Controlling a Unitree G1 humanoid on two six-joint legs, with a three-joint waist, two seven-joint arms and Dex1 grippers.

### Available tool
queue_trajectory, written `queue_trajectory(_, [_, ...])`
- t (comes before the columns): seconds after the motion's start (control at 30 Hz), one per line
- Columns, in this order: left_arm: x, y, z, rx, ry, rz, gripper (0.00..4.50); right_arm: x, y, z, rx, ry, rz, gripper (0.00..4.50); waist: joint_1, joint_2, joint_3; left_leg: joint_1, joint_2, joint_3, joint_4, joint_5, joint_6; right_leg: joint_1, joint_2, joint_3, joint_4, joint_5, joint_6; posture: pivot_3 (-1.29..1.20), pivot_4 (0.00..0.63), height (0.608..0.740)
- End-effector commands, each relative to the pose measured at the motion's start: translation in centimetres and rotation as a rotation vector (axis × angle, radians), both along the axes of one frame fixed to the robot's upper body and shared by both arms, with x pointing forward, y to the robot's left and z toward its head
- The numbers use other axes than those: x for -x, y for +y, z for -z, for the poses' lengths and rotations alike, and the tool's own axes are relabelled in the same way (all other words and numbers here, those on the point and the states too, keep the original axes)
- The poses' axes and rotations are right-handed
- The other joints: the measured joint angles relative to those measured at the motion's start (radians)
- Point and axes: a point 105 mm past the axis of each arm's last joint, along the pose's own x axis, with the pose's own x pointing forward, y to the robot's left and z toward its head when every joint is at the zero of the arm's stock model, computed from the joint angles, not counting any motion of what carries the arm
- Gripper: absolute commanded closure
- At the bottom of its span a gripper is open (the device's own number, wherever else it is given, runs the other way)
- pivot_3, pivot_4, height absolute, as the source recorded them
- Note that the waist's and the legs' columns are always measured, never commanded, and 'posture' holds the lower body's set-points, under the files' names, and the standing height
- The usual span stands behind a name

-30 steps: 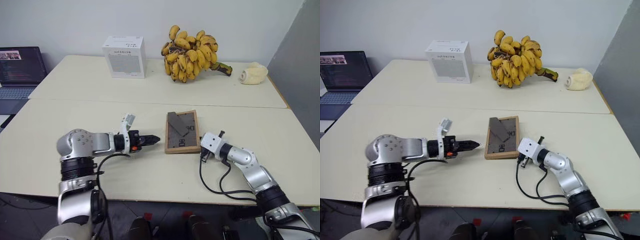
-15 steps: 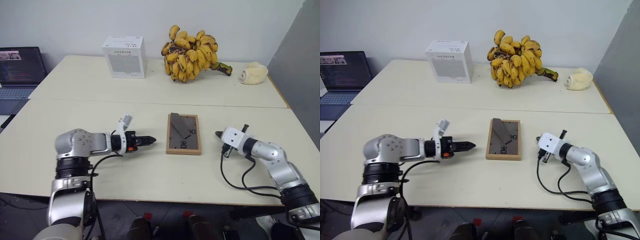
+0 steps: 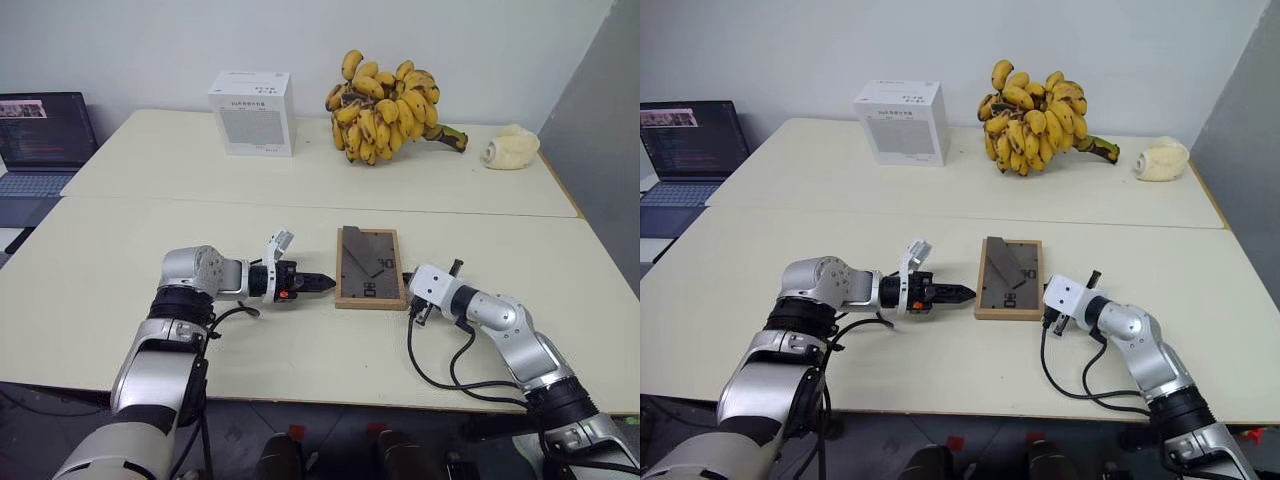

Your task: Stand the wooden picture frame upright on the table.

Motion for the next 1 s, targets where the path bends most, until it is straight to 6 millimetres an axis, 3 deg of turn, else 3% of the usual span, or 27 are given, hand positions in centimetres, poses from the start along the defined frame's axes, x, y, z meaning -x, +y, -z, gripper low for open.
queue_trajectory(0.03, [-0.7, 0.2, -0.5, -0.028, -0.059, 0.018, 4.41, 0.1, -0.8, -0.9, 0.004, -0.042, 0.021, 4.5, 0.0, 0.0, 0.0, 0.0, 0.0, 0.0, 0.0, 0.0, 0.0, 0.0, 0.0, 0.0, 0.0, 0.0, 0.001, 0.0, 0.15, 0.74])
queue_trajectory(0.23, [-0.9, 0.1, -0.2, -0.047, -0.109, 0.035, 4.41, 0.3, -1.7, -0.7, 0.009, -0.036, 0.049, 4.5, 0.0, 0.0, 0.0, 0.0, 0.0, 0.0, 0.0, 0.0, 0.0, 0.0, 0.0, 0.0, 0.0, 0.0, 0.001, 0.0, 0.15, 0.74])
queue_trajectory(0.6, [-0.5, -0.5, -1.5, 0.017, -0.107, 0.082, 2.33, 0.6, -2.1, -0.1, 0.02, -0.015, 0.056, 4.5, 0.0, 0.0, 0.0, 0.0, 0.0, 0.0, 0.0, 0.0, 0.0, 0.0, 0.0, 0.0, 0.0, -0.001, 0.001, 0.0, 0.15, 0.74])
queue_trajectory(0.77, [0.1, -0.9, -1.0, 0.021, -0.054, 0.112, 1.26, 0.4, -2.1, 0.4, 0.039, -0.009, 0.055, 4.5, 0.0, 0.0, 0.0, 0.0, 0.0, 0.0, 0.0, 0.0, 0.0, 0.0, 0.0, 0.0, 0.0, -0.001, 0.001, 0.0, 0.15, 0.74])
queue_trajectory(1.0, [0.4, -2.6, 0.1, 0.027, -0.002, 0.148, 1.26, -0.3, 0.1, 1.7, 0.059, -0.01, 0.013, 4.5, -0.001, 0.0, 0.0, 0.0, 0.0, 0.0, 0.001, 0.0, 0.0, 0.001, 0.0, 0.0, 0.0, -0.001, 0.002, 0.0, 0.15, 0.74])
